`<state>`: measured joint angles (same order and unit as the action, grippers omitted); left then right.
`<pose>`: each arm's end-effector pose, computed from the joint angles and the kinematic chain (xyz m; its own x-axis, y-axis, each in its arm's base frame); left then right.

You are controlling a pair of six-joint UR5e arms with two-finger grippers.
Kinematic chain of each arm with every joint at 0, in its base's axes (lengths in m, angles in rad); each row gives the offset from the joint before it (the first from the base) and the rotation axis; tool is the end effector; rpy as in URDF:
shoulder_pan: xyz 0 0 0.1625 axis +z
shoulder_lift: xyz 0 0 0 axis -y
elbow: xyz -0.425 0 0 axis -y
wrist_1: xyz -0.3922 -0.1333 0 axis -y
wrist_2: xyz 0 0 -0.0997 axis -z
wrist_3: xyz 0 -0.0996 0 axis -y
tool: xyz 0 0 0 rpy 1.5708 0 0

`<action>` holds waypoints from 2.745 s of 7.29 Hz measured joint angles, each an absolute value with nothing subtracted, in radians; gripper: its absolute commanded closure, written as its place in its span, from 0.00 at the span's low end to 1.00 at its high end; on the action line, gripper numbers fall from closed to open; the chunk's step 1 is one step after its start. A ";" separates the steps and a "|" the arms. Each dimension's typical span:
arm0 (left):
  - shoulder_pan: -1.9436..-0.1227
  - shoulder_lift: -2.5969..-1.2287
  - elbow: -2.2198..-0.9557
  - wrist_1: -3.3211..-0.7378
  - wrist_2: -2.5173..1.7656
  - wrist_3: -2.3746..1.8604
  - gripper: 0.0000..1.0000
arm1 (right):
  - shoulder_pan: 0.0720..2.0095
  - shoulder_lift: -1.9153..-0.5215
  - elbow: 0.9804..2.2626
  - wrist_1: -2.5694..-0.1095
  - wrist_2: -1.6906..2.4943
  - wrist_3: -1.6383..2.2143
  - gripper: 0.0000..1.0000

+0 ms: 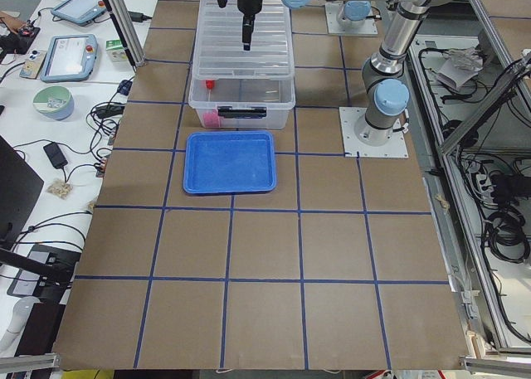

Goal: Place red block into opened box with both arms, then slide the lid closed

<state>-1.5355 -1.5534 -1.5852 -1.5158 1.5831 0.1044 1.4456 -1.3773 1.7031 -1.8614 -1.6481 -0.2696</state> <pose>-0.1147 -0.4945 0.4950 -0.9975 0.0682 -0.0183 0.0691 0.9960 -0.0564 0.0560 -0.5608 0.3513 -0.9870 -0.1467 0.0650 -0.1433 0.9882 0.0545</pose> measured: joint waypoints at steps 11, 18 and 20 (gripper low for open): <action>-1.534 -1.545 -1.584 -1.516 1.584 0.105 0.00 | 1.672 -1.431 1.375 -1.553 -1.590 -0.010 0.00; -1.534 -1.544 -1.583 -1.527 1.585 0.105 0.00 | 1.680 -1.435 1.368 -1.534 -1.589 0.003 0.00; -1.534 -1.543 -1.576 -1.558 1.586 0.104 0.00 | 1.680 -1.434 1.368 -1.534 -1.589 0.003 0.00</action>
